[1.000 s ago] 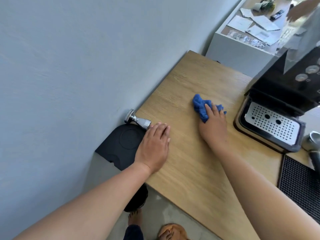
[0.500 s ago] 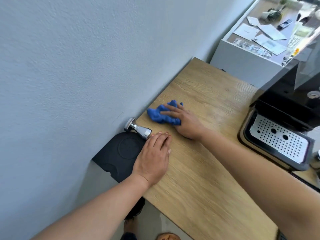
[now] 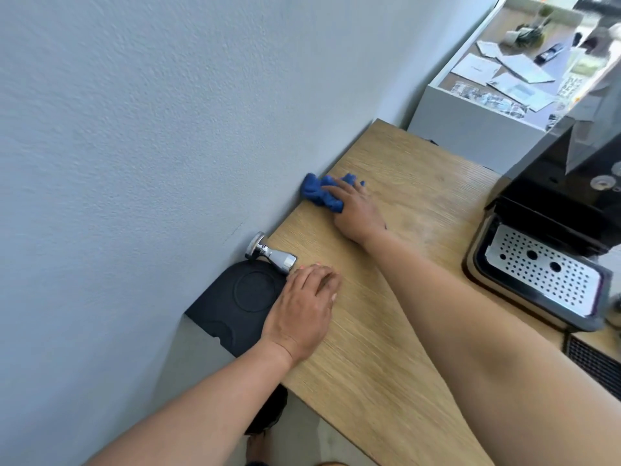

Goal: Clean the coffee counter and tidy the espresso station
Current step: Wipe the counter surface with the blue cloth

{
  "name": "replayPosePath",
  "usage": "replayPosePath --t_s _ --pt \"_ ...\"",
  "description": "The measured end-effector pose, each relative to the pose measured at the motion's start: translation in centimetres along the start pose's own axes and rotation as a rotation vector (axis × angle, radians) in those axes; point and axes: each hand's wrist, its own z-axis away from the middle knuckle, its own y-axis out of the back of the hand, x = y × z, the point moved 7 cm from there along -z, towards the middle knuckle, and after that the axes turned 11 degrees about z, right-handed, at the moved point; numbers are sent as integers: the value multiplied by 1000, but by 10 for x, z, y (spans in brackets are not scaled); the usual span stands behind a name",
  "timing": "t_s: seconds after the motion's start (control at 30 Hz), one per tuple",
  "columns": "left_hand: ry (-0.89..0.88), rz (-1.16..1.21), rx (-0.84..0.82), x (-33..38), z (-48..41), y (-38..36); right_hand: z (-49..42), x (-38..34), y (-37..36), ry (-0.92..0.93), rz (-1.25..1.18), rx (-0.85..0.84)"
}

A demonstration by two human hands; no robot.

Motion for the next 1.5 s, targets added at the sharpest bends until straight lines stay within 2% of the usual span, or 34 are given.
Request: replayPosePath --t_s 0.2,0.3,0.37,0.47,0.53,0.6,0.7,0.83,0.9,0.97,1.03,1.13,1.2,1.27,1.33,1.43,1.5 --pt "-83 106 103 10 5 18 82 -19 -5 265 14 -82" --pt "-69 149 141 13 15 39 132 14 -1 276 26 -109" --pt "-26 142 137 6 27 51 144 41 10 148 20 -79" --pt "140 118 155 -17 42 58 127 64 20 -156 30 22" --pt "256 106 141 -27 48 55 120 54 16 -242 64 48" --pt "288 92 131 -28 50 50 125 38 9 -247 58 48" --pt "314 63 157 -26 49 47 154 2 3 -113 42 18" --pt "342 31 159 -23 47 44 236 -40 -8 138 45 -118" --pt "376 52 141 -21 45 42 287 -42 -8 258 41 -178" --pt "395 61 127 -19 44 42 324 -23 -3 296 13 -199" --pt "359 43 102 -13 43 41 339 16 1 188 14 -158" --pt "255 88 58 2 38 37 318 70 9 -204 12 -19" --pt "192 144 33 16 31 31 294 72 14 -449 43 53" --pt "189 214 32 23 22 28 271 49 14 -546 31 82" --pt "207 287 35 28 10 24 264 12 7 -448 26 65" --pt "186 333 29 35 -6 18 297 -43 -5 -86 25 31" --pt "161 357 26 43 -16 14 339 -52 -15 66 29 21"
